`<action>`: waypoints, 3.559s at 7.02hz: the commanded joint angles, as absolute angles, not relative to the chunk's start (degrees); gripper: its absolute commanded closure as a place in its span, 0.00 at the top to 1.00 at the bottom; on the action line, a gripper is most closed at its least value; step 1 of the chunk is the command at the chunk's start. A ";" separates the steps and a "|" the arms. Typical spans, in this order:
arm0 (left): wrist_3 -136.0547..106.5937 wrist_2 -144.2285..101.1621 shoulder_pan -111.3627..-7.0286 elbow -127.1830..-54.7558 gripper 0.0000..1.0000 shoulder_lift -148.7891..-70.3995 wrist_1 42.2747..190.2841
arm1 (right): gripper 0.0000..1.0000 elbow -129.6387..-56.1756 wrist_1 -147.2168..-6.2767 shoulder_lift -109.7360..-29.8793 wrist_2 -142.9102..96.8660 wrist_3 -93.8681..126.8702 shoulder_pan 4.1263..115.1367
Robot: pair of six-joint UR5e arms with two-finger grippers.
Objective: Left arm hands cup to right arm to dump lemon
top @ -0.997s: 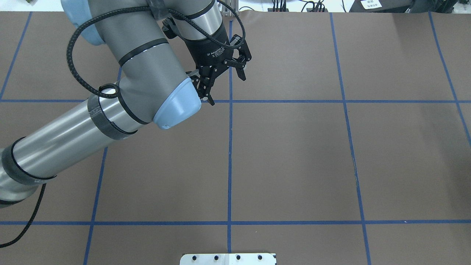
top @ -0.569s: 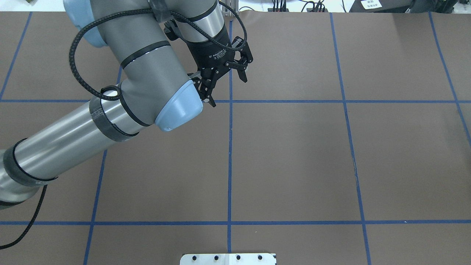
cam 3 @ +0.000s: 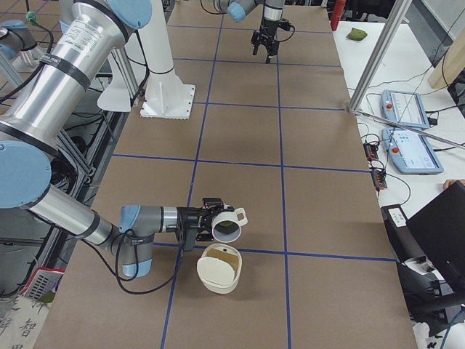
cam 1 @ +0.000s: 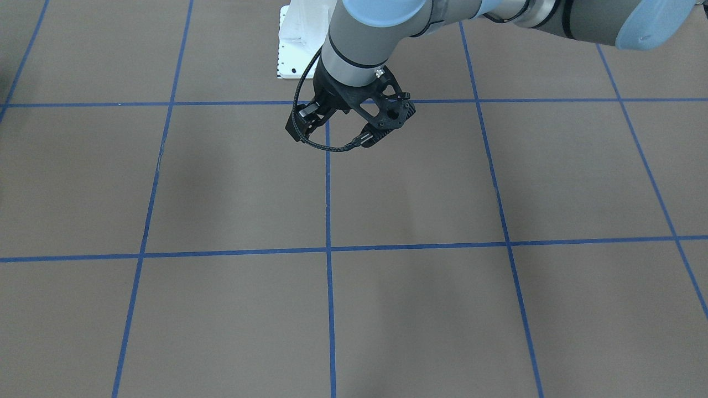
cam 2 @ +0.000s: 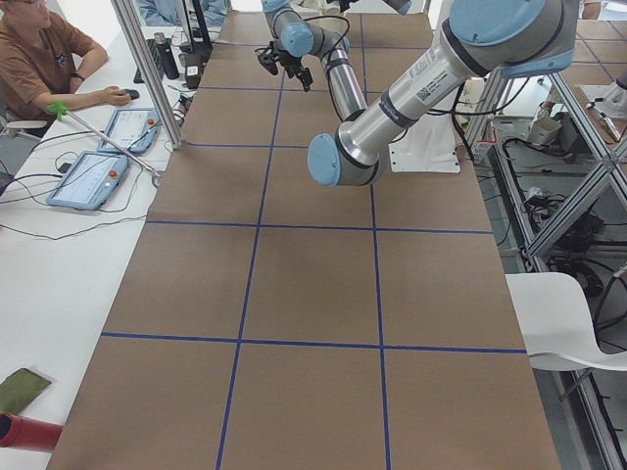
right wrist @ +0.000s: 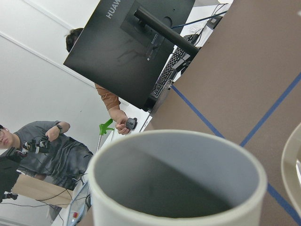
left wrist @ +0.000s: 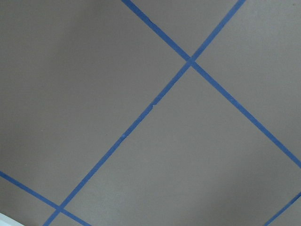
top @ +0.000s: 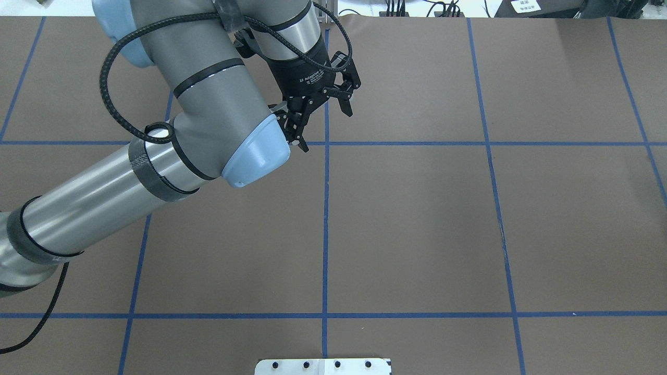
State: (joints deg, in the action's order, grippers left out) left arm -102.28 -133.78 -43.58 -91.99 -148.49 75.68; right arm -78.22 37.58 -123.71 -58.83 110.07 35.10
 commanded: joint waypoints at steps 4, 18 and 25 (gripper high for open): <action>-102.74 -133.51 -43.59 -93.25 1.00 -148.45 75.06 | 0.00 -75.15 42.36 -122.09 -59.41 127.58 35.95; -102.74 -132.98 -43.51 -93.08 1.00 -148.71 75.06 | 0.00 -68.82 48.08 -113.91 -85.41 165.57 62.65; -102.66 -132.63 -43.59 -93.16 1.00 -151.35 70.93 | 0.00 -66.63 51.59 -113.82 -92.46 179.81 69.43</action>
